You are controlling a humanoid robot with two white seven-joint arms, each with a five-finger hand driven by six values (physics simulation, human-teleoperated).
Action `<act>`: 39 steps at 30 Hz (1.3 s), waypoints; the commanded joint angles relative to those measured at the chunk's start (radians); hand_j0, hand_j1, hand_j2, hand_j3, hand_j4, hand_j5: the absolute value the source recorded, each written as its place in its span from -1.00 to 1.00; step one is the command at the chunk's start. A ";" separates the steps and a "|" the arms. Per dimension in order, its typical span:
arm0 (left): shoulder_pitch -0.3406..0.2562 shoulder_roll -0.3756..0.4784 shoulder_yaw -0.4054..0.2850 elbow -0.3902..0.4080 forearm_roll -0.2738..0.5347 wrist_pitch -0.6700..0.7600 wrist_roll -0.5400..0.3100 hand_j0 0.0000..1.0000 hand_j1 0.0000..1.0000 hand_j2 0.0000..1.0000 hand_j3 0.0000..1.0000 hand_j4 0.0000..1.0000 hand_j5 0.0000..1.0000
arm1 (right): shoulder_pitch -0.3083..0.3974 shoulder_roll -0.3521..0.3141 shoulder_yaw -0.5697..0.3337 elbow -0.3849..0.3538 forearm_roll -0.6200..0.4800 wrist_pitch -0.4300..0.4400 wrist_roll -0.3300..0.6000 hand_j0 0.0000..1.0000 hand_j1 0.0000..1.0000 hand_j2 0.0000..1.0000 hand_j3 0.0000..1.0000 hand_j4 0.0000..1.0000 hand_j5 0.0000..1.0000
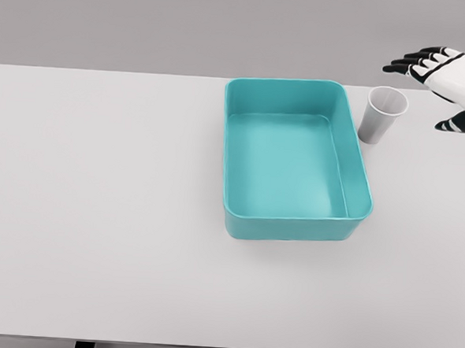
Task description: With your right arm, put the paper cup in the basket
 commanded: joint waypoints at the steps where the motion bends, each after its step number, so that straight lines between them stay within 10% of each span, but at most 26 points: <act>1: 0.000 0.000 0.000 0.000 0.001 0.000 0.000 1.00 1.00 1.00 1.00 1.00 1.00 | 0.000 0.001 -0.005 0.000 0.001 0.011 0.005 1.00 1.00 1.00 1.00 1.00 1.00; 6: 0.000 0.000 0.000 0.000 0.001 0.000 0.000 1.00 1.00 1.00 1.00 1.00 1.00 | 0.009 0.044 0.010 0.014 -0.018 0.016 0.001 1.00 1.00 1.00 1.00 1.00 1.00; 9: 0.000 0.000 0.000 0.000 0.001 0.000 0.000 1.00 1.00 1.00 1.00 1.00 1.00 | 0.014 0.085 0.015 0.262 -0.424 0.017 0.013 0.98 0.98 0.98 0.98 0.98 0.98; 11: 0.000 0.000 0.000 0.000 0.000 0.000 0.000 1.00 1.00 1.00 1.00 1.00 1.00 | 0.020 0.162 0.002 0.460 -0.633 0.011 0.215 1.00 1.00 1.00 1.00 1.00 1.00; 17: 0.000 0.000 0.000 0.000 0.001 0.000 0.000 1.00 1.00 1.00 1.00 1.00 1.00 | 0.018 0.368 -0.147 0.798 -0.710 -0.042 0.279 1.00 1.00 1.00 1.00 1.00 1.00; 26: 0.000 0.000 0.000 0.000 0.001 0.000 0.000 1.00 1.00 1.00 1.00 1.00 1.00 | 0.006 0.464 -0.212 0.993 -0.705 -0.069 0.279 1.00 1.00 1.00 1.00 1.00 1.00; 39: 0.000 0.000 0.000 0.000 0.000 0.000 0.000 1.00 1.00 1.00 1.00 1.00 1.00 | -0.072 0.535 -0.220 1.049 -0.690 -0.064 0.279 1.00 1.00 1.00 1.00 1.00 1.00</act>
